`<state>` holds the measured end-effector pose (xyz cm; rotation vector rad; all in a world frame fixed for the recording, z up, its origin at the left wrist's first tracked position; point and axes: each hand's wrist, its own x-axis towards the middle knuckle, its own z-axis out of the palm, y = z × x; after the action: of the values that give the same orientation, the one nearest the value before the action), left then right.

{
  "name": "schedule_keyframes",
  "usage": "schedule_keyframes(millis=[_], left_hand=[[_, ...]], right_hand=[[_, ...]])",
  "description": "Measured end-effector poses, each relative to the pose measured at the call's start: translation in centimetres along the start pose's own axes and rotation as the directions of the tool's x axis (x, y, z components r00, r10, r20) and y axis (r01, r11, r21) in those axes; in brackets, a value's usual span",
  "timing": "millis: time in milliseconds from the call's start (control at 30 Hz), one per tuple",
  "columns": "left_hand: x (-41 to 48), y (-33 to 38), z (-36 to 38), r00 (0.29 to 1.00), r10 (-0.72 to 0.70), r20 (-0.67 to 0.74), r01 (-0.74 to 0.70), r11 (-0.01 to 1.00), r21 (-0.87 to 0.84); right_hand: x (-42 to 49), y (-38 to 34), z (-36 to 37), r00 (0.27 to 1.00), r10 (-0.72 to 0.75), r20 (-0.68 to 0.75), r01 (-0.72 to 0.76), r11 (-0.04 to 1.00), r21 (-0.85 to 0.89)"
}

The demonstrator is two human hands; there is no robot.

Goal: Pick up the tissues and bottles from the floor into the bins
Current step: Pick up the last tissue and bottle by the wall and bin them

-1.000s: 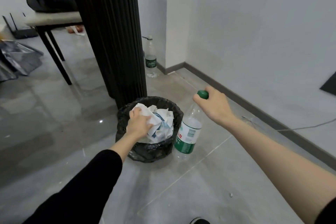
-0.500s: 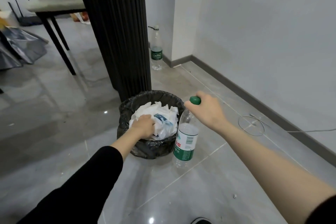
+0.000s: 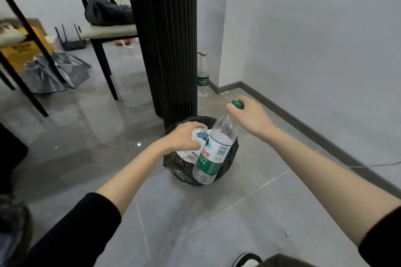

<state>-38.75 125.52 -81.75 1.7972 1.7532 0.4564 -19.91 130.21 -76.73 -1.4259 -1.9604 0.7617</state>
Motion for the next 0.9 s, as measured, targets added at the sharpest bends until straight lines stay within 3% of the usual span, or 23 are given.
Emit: schedule_keyframes(millis=[133,267,433,700,900], left_hand=[[-4.2,1.8,-2.2,0.998,0.053,0.045,-0.047,0.992,-0.117],[-8.3,2.3,-3.0,0.988,-0.005,-0.157,-0.023,0.984,-0.177],[-13.8,0.1,-4.0,0.930,-0.150,-0.336,0.069,0.968,-0.239],[-24.1,-4.8,-6.2,0.714,-0.376,-0.590,0.137,0.903,-0.408],[-31.7,-9.4,-7.5,0.577,-0.429,-0.695,0.178,0.896,-0.406]], right_hand=[[-1.3,-3.6,-0.2,0.999,-0.045,0.027,0.043,0.998,0.056],[-2.8,-7.2,0.0,0.993,-0.086,0.077,0.077,0.991,0.110],[-4.8,-11.8,2.0,0.948,-0.141,0.286,0.075,0.970,0.232],[-10.2,-17.5,10.3,0.911,-0.088,0.403,-0.111,0.890,0.443],[-15.0,-18.0,16.4,0.833,-0.133,0.537,-0.118,0.906,0.407]])
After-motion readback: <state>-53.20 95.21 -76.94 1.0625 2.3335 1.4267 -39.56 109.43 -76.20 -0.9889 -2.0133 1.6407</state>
